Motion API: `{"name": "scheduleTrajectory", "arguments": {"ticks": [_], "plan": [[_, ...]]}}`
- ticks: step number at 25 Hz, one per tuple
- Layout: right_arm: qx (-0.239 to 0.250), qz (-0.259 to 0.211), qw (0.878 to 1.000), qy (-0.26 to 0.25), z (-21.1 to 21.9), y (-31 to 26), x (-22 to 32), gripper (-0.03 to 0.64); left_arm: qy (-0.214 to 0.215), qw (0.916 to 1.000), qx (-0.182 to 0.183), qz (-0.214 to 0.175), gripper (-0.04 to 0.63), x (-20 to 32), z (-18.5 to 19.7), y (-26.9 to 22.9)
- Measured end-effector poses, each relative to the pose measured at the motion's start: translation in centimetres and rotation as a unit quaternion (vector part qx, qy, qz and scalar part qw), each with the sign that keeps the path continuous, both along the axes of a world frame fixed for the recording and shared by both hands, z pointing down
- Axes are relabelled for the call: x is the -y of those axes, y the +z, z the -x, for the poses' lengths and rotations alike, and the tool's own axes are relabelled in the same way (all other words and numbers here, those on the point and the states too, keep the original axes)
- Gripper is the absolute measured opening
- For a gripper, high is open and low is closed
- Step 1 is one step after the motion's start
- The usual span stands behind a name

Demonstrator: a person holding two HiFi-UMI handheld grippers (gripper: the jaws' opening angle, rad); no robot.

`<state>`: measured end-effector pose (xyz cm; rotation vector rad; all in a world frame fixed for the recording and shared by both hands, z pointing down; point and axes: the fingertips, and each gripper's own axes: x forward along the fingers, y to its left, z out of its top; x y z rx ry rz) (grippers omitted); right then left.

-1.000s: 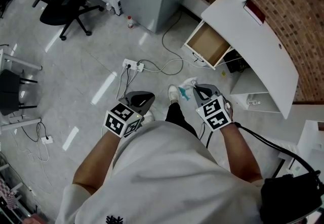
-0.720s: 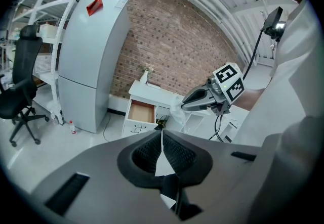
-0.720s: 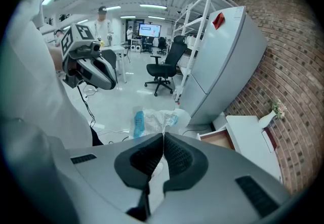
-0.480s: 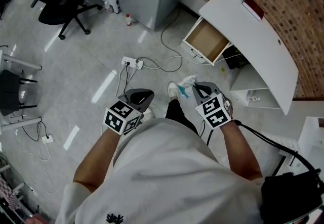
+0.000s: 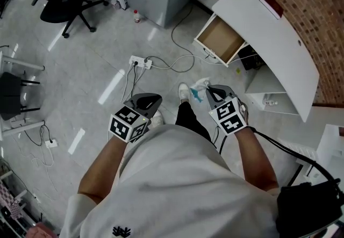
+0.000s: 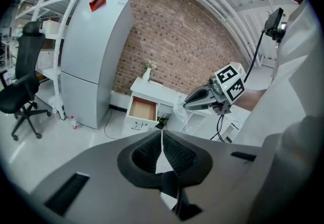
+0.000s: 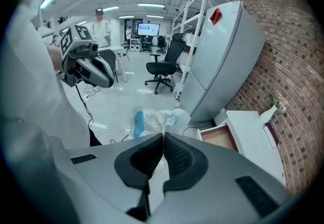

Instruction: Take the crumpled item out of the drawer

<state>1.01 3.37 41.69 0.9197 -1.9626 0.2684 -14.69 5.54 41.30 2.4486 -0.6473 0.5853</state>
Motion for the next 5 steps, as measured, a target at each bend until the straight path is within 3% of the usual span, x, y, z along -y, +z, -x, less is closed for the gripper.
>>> {"name": "scheduleTrajectory", "arguments": {"ticks": [5], "plan": [[-0.002, 0.006, 1.0, -0.003, -1.0, 0.5, 2.2, 0.031, -0.005, 0.9999, 0.001, 0.01, 0.028, 1.7, -0.7, 0.5]]}}
